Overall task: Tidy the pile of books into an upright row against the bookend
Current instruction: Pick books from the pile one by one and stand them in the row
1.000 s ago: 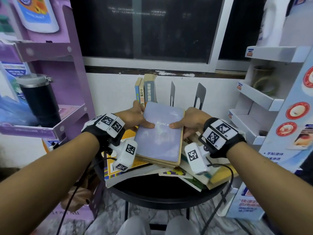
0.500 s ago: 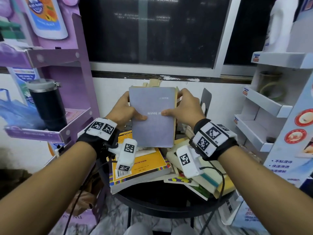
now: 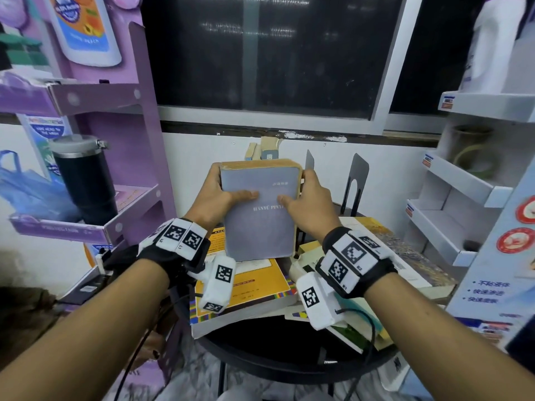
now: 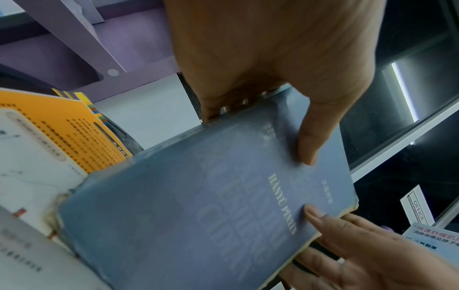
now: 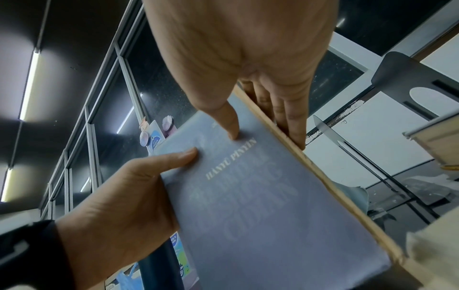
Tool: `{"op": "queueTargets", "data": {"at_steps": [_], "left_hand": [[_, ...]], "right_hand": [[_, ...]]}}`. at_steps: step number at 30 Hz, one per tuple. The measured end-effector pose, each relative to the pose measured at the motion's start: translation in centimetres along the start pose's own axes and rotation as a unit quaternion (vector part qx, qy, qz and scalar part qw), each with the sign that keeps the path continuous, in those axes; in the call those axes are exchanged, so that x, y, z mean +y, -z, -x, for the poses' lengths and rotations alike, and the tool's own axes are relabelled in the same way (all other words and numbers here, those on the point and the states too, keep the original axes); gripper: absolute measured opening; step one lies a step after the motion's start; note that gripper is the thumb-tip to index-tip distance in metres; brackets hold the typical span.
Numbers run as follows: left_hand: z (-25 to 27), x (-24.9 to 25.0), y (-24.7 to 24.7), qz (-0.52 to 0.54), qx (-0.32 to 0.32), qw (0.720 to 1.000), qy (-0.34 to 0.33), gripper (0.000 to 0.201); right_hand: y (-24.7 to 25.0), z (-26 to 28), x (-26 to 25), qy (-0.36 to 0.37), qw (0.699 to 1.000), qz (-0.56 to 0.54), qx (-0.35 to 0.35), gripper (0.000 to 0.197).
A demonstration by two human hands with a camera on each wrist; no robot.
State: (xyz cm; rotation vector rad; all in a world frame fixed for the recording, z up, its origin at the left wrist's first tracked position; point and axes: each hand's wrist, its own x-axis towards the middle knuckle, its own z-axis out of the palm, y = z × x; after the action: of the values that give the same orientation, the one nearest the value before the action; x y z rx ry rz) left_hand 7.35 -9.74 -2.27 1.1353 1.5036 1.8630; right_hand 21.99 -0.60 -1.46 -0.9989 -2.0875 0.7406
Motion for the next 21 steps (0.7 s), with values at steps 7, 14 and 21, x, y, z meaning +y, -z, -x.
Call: {"op": "queueTargets", "data": {"at_steps": [7,14,21], "left_hand": [[0.0,-0.9,0.4,-0.017,0.051,0.998,-0.039,0.068],[0.7,-0.8,0.4,-0.016,0.069,0.997,-0.037,0.055],[1.4,0.7,1.3,0.066,0.011,0.998,0.018,0.058]], "right_hand": [[-0.9,-0.8,-0.5,0.007,0.999,-0.026,0.018,0.047],[-1.8,-0.8,-1.0,0.041,0.996,-0.063,0.036,0.05],[-2.0,0.2,-1.4,0.073,0.996,-0.036,0.031,0.049]]}}
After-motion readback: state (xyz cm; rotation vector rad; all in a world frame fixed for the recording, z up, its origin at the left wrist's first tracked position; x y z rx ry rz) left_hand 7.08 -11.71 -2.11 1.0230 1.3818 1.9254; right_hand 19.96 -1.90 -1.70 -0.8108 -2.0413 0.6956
